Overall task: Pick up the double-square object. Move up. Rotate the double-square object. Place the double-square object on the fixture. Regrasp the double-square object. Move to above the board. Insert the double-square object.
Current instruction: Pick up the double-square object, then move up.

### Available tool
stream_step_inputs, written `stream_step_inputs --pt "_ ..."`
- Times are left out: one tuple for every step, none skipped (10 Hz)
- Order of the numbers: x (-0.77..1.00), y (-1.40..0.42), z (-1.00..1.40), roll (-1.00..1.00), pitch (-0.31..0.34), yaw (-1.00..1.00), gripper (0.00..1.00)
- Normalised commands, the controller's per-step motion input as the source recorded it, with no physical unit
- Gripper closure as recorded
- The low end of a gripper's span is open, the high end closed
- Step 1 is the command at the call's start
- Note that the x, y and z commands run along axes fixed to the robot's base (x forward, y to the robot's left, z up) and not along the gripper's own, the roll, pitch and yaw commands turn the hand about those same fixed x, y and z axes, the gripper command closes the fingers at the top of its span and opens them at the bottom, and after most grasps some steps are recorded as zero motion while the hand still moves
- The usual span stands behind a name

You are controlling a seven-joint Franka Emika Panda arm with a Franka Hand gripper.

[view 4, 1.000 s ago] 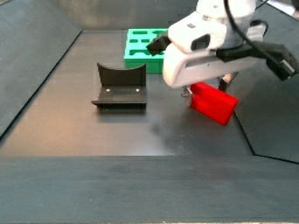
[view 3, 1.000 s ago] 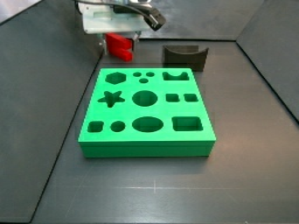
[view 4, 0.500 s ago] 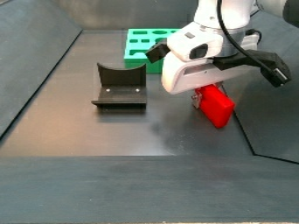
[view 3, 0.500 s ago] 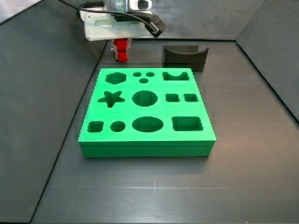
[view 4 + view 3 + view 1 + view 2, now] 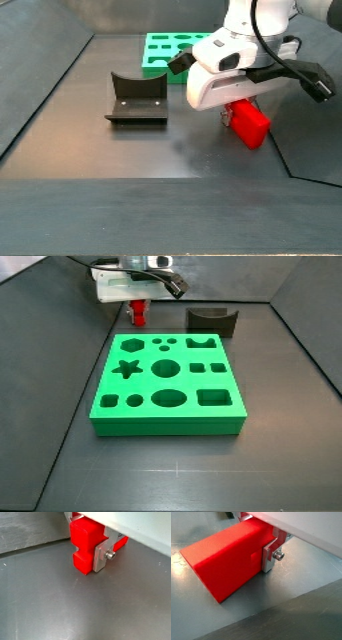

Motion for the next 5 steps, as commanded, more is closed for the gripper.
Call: stream_step_inputs --pt "0.0 0.0 0.0 0.0 0.0 0.0 1.0" --pt "0.0 0.0 0.0 0.0 0.0 0.0 1.0" --pt "0.0 0.0 0.83 0.0 0.0 0.0 1.0" --pt "0.0 0.0 0.81 0.0 0.01 -0.03 1.0" --pt "-0.01 0.0 0.65 0.01 0.041 -0.03 1.0"
